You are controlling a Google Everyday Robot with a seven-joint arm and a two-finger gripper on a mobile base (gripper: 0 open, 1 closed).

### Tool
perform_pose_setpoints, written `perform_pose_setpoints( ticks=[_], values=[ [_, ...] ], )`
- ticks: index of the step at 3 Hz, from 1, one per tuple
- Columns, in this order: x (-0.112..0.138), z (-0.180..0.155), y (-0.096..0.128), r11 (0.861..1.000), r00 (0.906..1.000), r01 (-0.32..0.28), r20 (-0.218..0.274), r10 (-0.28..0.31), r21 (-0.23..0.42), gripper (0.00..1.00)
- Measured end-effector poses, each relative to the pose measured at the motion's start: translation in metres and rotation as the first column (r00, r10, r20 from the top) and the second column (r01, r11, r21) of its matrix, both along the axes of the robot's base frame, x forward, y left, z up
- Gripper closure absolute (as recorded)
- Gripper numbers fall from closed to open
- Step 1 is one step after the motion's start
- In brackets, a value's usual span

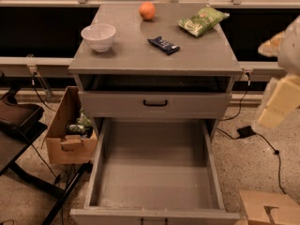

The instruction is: Place rxbar blueberry into middle drawer

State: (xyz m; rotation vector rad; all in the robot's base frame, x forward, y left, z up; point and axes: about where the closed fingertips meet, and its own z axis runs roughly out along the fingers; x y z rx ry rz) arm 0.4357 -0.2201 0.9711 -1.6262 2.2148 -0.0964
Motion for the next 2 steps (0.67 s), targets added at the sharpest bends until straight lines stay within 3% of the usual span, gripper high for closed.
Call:
perform_pose_setpoints(
  ticks=[1, 2],
  values=[
    [0.049, -0.053, 0.002, 0.971, 0.9948, 0.089, 0.029, -0.097, 0.221, 0.00],
    [0.099, -0.074, 0.004, 0.915, 0.9790, 0.148, 0.076, -0.189, 0.375, 0.00]
  ],
)
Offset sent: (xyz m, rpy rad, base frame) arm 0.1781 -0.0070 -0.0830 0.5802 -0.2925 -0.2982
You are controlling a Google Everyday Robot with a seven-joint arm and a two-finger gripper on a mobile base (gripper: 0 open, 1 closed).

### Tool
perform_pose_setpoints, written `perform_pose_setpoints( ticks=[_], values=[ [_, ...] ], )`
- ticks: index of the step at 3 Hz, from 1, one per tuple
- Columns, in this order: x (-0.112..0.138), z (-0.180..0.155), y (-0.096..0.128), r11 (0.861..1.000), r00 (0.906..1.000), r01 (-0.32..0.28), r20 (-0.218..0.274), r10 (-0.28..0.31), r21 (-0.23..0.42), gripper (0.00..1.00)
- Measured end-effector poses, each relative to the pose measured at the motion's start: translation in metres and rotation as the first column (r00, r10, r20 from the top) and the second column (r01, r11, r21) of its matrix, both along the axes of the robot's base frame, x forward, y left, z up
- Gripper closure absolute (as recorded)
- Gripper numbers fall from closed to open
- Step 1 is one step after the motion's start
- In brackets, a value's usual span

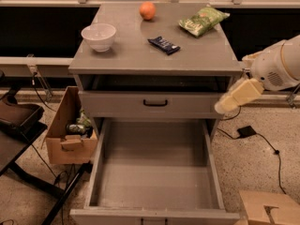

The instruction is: Place rxbar blueberry into middle drawer

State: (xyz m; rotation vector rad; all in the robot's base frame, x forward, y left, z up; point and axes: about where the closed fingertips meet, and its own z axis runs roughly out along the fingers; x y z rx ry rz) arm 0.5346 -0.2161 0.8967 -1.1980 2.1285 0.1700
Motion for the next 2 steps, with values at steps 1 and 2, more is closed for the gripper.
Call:
perform_pose_setpoints(
  ticks=[1, 2],
  values=[
    [0.063, -0.006, 0.015, 0.987, 0.9950, 0.053, 0.075, -0.065, 0.152, 0.00],
    [0.083, -0.008, 0.015, 0.979, 0.9902, 0.073, 0.103, -0.094, 0.188, 0.00]
  ],
)
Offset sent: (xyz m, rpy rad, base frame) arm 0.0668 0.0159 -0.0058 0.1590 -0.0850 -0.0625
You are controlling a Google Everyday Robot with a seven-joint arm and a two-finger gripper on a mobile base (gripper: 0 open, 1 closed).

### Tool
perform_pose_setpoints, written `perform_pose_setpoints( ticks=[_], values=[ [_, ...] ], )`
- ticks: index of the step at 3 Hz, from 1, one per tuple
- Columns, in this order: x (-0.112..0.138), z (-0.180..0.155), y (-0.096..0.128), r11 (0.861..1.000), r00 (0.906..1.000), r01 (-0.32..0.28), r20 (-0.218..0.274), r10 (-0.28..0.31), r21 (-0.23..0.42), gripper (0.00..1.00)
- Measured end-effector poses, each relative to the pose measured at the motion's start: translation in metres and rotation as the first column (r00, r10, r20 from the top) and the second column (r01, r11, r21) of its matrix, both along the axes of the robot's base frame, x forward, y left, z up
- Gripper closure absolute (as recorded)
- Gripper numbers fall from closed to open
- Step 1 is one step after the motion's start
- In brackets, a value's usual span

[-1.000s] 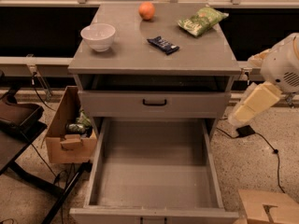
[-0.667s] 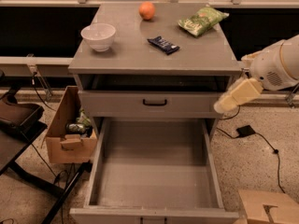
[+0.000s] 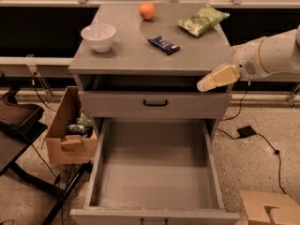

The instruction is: Place rxbar blueberry into middle drawer

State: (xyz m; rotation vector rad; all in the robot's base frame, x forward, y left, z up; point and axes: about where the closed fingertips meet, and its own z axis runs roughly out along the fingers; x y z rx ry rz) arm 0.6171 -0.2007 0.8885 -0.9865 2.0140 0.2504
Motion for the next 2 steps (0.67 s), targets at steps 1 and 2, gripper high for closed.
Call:
perform_pose_setpoints(
  ticks=[1, 2],
  values=[
    [0.000, 0.000, 0.000, 1.000, 1.0000, -0.001, -0.001, 0.001, 0.000, 0.00],
    [0.026, -0.008, 0.014, 0.999, 0.9998, -0.010, 0.019, 0.009, 0.042, 0.00]
  ],
)
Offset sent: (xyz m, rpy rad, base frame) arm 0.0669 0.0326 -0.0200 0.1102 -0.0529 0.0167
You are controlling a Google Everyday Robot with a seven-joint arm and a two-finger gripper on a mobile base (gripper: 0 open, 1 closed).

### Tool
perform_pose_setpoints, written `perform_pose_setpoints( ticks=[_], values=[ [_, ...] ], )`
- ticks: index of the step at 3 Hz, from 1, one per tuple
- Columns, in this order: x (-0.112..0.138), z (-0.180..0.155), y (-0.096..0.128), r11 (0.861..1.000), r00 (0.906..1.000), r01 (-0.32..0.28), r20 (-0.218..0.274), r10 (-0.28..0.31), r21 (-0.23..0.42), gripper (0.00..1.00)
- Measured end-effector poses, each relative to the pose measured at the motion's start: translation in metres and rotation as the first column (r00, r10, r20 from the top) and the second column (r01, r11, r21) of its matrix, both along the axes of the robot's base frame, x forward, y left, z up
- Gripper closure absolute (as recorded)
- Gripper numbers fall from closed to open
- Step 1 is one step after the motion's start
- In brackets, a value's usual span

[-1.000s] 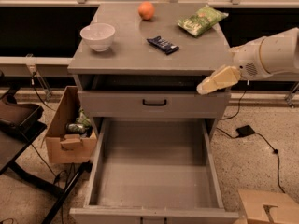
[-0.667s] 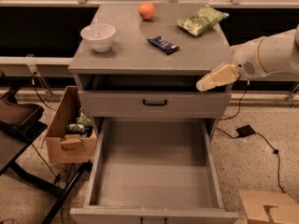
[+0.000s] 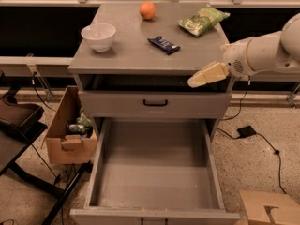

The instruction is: Place rxbar blueberry into middle drawer

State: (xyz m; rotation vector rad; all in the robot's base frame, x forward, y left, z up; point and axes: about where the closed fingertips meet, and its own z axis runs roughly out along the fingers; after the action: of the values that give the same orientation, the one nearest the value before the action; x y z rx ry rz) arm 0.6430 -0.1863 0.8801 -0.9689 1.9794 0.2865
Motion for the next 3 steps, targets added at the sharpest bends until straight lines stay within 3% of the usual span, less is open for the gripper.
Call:
perform_pose_setpoints(
  ticks=[1, 2, 3],
  values=[
    [0.063, -0.006, 0.026, 0.997, 0.9991, -0.024, 0.038, 0.021, 0.071, 0.00],
    [0.104, -0.005, 0.045, 0.993, 0.9981, -0.036, 0.054, 0.030, 0.114, 0.00],
    [0.143, -0.016, 0.066, 0.991, 0.9988, -0.037, 0.037, 0.032, 0.132, 0.00]
  ],
)
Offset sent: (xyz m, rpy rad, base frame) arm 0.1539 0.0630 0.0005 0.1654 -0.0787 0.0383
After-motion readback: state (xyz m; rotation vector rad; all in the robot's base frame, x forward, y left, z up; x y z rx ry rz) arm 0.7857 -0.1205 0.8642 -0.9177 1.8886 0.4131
